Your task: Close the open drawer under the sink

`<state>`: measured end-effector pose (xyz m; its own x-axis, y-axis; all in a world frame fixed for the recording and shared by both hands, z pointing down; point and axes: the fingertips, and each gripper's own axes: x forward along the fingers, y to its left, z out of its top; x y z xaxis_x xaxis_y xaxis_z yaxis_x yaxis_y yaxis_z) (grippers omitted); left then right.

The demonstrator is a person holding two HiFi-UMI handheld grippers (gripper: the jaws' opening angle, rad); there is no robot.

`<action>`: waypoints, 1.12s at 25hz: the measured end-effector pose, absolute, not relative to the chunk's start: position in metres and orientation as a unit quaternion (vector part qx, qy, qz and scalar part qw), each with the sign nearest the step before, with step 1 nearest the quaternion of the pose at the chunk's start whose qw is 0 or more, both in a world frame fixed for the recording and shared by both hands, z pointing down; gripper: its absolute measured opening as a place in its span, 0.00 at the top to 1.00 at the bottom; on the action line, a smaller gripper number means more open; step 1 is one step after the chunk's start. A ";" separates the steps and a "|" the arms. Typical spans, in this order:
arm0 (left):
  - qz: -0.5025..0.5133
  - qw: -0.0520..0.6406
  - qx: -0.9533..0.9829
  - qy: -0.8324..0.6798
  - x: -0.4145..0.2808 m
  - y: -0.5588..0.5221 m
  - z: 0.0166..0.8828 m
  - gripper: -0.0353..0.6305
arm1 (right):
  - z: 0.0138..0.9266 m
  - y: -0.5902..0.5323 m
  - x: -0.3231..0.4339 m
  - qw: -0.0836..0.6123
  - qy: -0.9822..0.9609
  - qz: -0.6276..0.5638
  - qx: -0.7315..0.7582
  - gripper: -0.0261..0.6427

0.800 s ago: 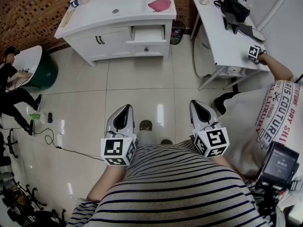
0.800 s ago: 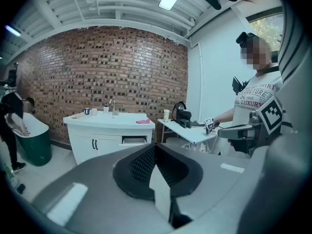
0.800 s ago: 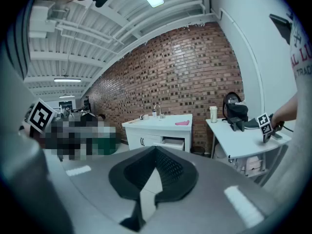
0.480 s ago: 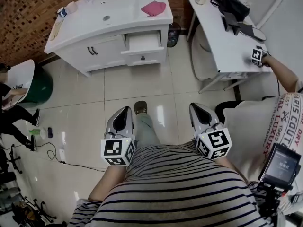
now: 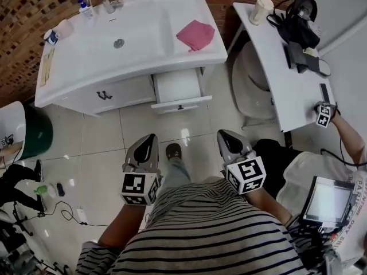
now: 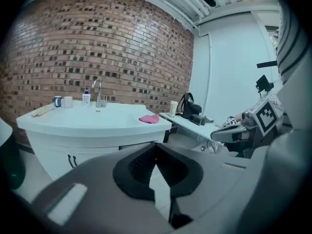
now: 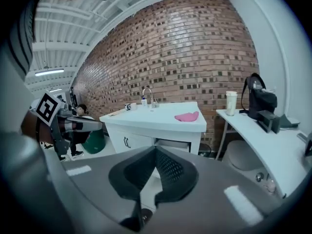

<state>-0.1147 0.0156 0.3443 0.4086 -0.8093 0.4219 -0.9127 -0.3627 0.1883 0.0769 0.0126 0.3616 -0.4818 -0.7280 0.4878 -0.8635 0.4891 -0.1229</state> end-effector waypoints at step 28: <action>0.134 0.249 0.800 -0.529 -0.113 -0.106 0.510 0.93 | 0.629 -0.140 0.025 0.246 -0.824 0.184 0.475 0.96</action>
<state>-0.1131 -0.1062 0.5097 0.4040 -0.7796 0.4785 -0.9134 -0.3156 0.2569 0.0252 -0.1402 0.6292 -0.4270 -0.6927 0.5813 -0.8741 0.4807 -0.0693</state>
